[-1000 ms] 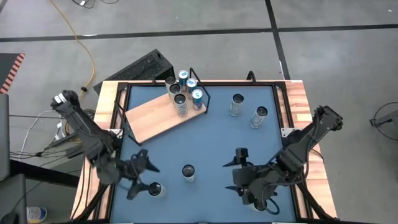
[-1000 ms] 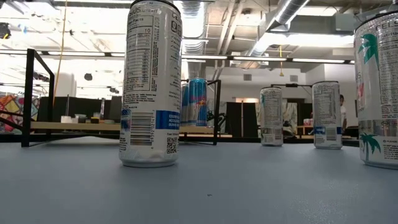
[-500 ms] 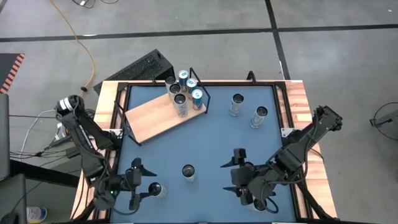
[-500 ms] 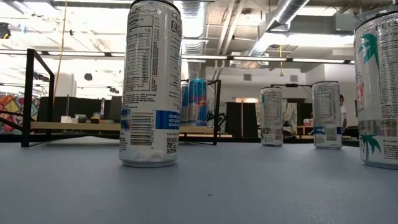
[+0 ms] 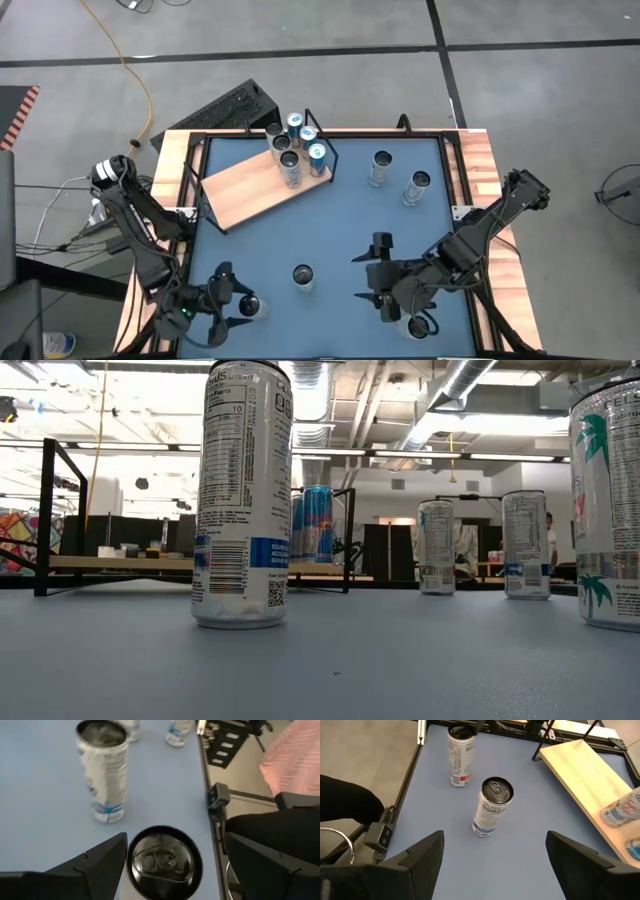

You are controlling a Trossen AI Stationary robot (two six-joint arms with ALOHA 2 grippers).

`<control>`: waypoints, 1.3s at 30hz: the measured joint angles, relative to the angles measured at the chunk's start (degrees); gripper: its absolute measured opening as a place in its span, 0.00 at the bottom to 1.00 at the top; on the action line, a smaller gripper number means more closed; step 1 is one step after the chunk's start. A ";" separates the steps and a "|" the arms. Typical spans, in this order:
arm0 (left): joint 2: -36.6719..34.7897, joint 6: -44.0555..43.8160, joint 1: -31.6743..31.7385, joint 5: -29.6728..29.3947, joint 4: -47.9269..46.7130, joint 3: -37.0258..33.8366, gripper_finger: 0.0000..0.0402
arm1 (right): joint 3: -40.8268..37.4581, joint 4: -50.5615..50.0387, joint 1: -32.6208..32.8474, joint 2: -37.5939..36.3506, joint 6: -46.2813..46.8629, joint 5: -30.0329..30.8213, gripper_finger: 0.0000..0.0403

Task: Place canned beverage on shelf
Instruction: Put the bottom left white and pink soda can on the shelf

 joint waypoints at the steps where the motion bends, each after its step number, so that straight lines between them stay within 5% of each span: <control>1: 0.00 1.12 -0.09 -0.30 0.89 0.00 0.79 | 0.00 -0.02 0.01 0.00 0.00 0.00 0.83; 12: -0.02 1.18 -0.79 -3.91 -6.62 -0.01 0.79 | -0.39 0.19 -0.15 -0.06 0.13 -0.06 0.83; 39: -0.07 1.91 -0.44 -4.41 -6.95 1.16 0.79 | -4.22 3.79 -1.03 0.92 -0.90 -3.03 0.83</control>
